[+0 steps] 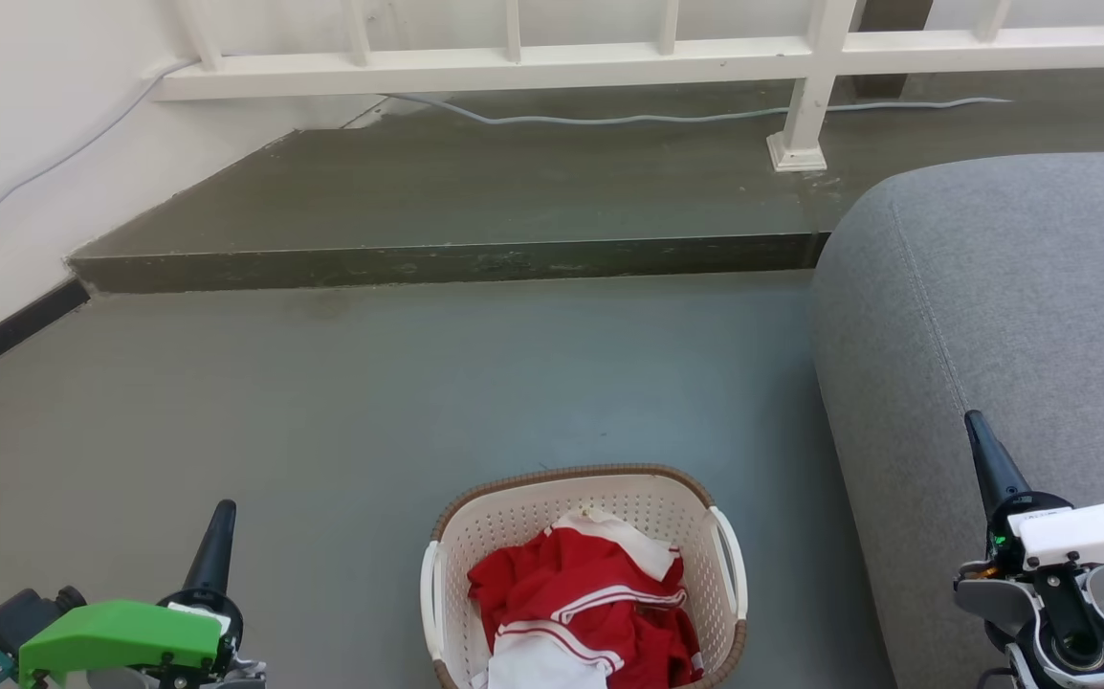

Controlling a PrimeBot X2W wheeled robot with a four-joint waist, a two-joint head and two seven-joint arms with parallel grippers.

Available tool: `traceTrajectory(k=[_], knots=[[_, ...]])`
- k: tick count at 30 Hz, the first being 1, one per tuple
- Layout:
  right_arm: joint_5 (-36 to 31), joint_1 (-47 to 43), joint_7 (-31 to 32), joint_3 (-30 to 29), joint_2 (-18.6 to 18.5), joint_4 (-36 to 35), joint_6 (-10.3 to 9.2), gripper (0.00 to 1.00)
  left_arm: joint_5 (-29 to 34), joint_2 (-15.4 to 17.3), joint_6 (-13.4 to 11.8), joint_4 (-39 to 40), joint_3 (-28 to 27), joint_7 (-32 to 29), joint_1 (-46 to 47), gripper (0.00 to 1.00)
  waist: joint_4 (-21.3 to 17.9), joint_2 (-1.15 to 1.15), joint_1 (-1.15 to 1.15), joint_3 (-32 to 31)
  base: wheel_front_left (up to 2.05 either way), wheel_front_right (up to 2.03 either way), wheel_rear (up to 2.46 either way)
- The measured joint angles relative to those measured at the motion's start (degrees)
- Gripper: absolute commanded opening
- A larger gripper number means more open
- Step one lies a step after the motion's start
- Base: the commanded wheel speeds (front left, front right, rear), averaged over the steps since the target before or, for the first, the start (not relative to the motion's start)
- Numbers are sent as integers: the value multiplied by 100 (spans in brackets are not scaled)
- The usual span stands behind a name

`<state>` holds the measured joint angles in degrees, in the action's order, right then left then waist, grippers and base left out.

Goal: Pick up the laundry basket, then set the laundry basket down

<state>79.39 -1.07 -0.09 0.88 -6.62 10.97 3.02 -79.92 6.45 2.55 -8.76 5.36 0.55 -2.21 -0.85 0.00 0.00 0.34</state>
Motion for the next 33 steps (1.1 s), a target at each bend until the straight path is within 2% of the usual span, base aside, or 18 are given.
traceTrajectory(k=[23, 33], knots=[[1607, 327, 224, -352, 112, 322, 313, 0, -1663, -8, 334, -434, -352, -162, 354, 0, 83, 0, 0, -9, 0, 0, 0], [1633, 336, 225, -371, 113, 371, 321, 0, -1677, -10, 372, -525, -357, -178, 394, 0, 84, 0, 0, -11, 0, 0, 0]])
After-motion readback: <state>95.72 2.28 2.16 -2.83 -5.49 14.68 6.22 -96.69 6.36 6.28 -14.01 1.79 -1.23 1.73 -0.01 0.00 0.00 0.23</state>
